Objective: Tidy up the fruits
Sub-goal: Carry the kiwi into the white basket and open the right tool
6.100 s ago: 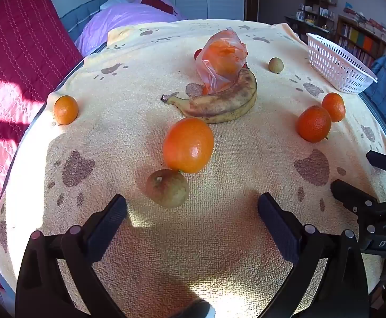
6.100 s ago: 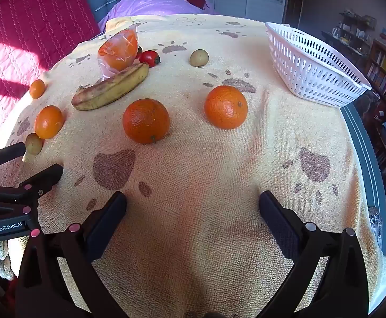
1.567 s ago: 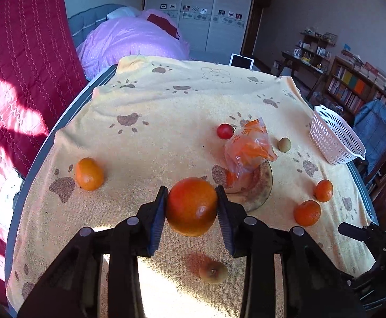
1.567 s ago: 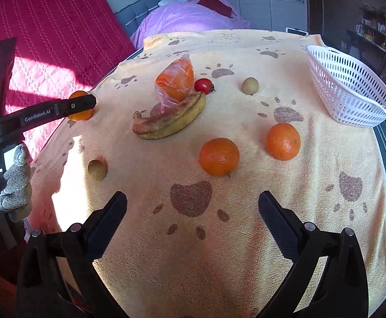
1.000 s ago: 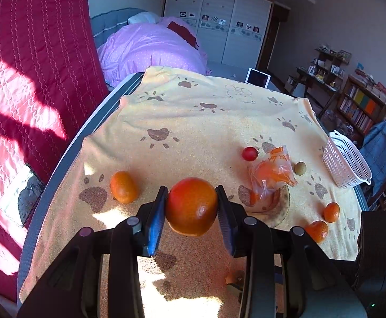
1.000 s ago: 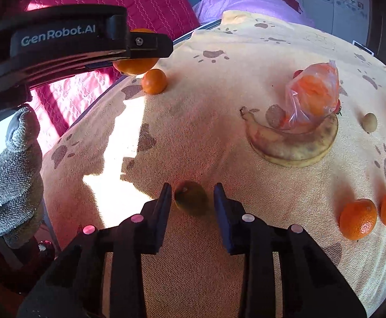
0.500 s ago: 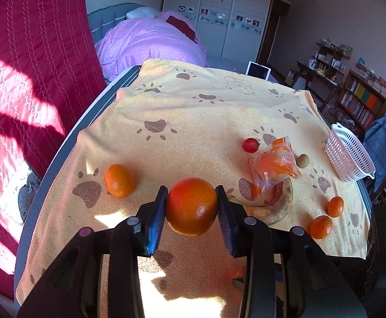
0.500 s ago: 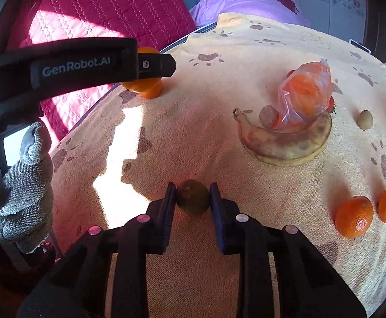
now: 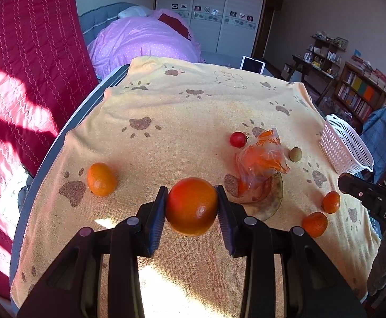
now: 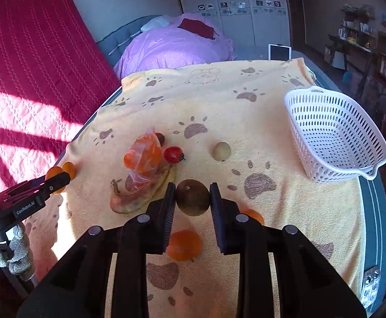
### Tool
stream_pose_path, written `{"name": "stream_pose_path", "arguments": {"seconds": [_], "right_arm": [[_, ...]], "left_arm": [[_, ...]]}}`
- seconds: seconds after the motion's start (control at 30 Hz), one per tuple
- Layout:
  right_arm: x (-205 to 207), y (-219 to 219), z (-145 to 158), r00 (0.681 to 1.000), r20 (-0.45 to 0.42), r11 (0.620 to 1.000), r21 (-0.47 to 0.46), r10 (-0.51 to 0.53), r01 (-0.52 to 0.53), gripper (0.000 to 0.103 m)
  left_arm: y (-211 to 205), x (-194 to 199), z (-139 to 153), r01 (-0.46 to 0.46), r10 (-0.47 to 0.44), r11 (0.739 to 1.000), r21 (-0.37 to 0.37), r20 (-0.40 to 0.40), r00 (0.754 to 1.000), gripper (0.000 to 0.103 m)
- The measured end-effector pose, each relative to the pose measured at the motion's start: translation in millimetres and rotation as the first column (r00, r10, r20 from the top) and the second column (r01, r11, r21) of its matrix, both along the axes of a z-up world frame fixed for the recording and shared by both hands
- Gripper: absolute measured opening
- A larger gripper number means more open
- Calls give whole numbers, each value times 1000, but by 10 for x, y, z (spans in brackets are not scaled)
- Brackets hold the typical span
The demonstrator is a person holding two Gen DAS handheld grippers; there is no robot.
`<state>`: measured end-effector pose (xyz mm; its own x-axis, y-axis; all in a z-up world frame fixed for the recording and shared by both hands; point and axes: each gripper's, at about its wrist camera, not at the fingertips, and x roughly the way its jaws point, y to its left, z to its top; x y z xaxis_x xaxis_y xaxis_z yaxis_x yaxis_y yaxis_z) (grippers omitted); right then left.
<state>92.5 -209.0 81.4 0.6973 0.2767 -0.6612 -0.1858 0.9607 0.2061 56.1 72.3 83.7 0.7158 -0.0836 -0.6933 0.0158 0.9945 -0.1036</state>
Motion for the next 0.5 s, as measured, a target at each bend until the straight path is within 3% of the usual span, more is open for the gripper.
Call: {"name": "stream_pose_path", "arguments": {"seconds": [0.23, 0.5], "right_arm": [[230, -722, 43, 981, 2, 981, 38, -192, 192, 27], [533, -1271, 6, 949, 11, 949, 15, -314, 313, 27]], "left_arm": [[-196, 25, 59, 27, -27, 999, 21, 9, 1000, 37], [-435, 71, 87, 53, -53, 998, 46, 6, 999, 37]]}}
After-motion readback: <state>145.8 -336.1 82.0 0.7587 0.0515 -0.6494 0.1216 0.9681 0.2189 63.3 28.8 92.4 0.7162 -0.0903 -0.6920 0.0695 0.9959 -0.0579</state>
